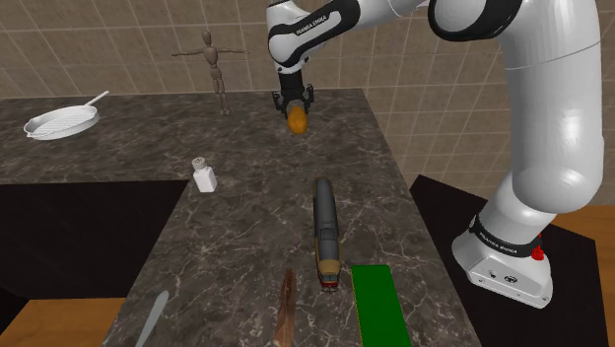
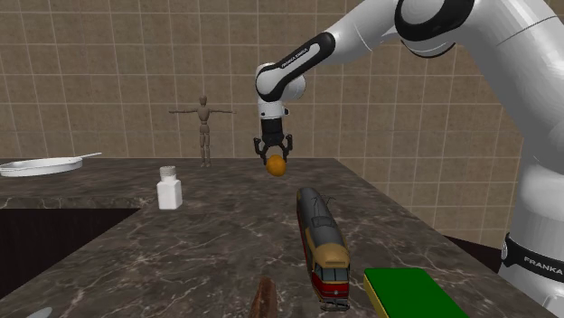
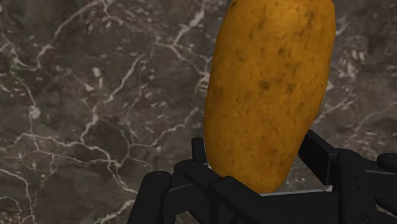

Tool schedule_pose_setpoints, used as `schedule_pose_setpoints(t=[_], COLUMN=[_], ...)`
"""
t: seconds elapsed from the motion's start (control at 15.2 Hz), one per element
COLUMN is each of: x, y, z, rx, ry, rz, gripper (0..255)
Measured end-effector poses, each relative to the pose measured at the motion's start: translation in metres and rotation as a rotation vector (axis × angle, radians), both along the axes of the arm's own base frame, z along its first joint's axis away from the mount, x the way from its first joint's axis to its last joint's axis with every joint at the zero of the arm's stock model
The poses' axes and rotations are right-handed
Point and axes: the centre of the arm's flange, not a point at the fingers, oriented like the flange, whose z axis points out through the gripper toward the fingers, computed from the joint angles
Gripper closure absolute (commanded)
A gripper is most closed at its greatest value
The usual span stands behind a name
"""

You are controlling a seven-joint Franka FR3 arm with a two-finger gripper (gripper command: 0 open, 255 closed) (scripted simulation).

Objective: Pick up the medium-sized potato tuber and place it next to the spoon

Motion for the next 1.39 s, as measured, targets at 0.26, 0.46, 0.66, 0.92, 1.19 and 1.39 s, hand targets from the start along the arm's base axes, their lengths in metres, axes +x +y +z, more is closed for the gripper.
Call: schedule_pose_setpoints(t=[0.26, 0.46, 0.66, 0.92, 1.19, 1.39], x=[-0.001, 0.0, 0.0, 0.001, 0.0, -0.001], y=[0.001, 0.0, 0.0, -0.001, 0.001, 0.0], z=[0.006, 0.019, 0.037, 0.056, 0.078, 0.095], rx=[0.001, 0.001, 0.001, 0.001, 0.001, 0.001], ry=[0.002, 0.002, 0.002, 0.002, 0.002, 0.002], rz=[0.001, 0.001, 0.001, 0.001, 0.001, 0.001], gripper=[255, 255, 255, 255, 255, 255])
